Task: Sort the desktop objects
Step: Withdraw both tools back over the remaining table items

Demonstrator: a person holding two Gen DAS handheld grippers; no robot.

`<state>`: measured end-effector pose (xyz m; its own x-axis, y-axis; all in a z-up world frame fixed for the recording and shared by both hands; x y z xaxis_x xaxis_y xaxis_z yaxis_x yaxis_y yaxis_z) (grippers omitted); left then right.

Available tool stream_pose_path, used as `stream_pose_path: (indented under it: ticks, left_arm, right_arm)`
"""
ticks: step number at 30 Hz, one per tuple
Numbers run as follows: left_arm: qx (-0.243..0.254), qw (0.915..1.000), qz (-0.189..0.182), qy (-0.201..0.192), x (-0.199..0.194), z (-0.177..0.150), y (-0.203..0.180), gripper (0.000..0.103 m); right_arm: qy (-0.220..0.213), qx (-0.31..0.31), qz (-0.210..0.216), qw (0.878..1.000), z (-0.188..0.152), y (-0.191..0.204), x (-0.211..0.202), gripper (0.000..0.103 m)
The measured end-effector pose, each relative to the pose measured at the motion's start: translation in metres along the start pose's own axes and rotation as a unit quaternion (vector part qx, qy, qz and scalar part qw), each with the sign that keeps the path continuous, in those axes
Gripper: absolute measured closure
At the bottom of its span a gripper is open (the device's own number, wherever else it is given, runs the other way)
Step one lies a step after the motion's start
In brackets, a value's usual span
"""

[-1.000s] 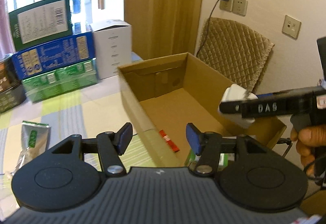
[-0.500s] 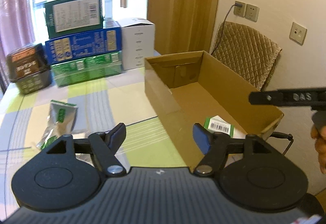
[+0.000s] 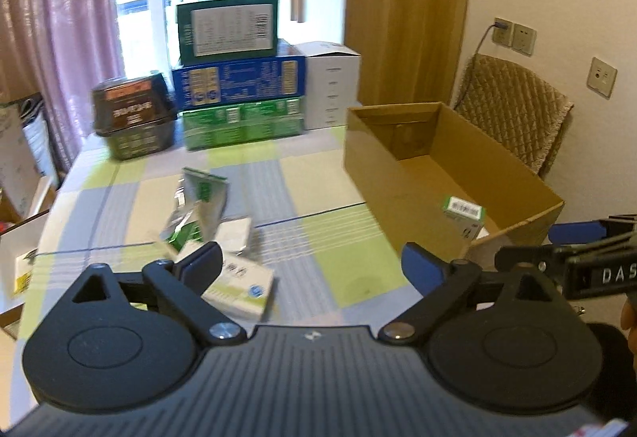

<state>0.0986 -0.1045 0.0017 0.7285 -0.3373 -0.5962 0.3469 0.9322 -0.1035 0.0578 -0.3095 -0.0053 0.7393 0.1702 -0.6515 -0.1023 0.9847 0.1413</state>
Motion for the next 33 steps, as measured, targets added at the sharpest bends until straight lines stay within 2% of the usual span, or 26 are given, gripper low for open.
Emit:
stream_pose_path:
  ticks: [3,18,25,28,33]
  left_arm:
    - [-0.008,0.9998,0.016,-0.005,-0.015,-0.006,0.017,0.002]
    - [-0.04,0.9934,0.108,0.005,-0.056,-0.048,0.108,0.001]
    - [-0.051,0.992,0.116,0.011,-0.056,-0.054,0.132,0.001]
    - [-0.064,0.992,0.107,0.016,-0.051,-0.054,0.142,0.001]
    - [-0.05,0.9933,0.101,0.026,-0.037,-0.053,0.149,0.002]
  right_arm:
    - [0.006,-0.013,0.009,1.0,-0.006,0.016,0.002,0.002]
    - [0.037,-0.065,0.038,0.996,-0.031,0.072,0.023,0.002]
    - [0.042,-0.09,0.047,0.994,-0.035,0.087,0.038,0.002]
    - [0.045,-0.102,0.05,0.992,-0.035,0.092,0.047,0.002]
    - [0.04,-0.127,0.062,0.989,-0.03,0.1,0.066,0.002]
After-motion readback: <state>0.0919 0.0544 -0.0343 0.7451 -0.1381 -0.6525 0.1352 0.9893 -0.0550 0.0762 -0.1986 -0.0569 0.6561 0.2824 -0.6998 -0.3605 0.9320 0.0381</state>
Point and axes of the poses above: each gripper's, at about its wrist camera, not at the fingertips, and x roughly the way its jaws point, y to its left, z to its top, the point moved 5 cm from there along x, roughly the way its jaws point, and after that the axes turned 6 degrees about -x, right-handed, at the moved point
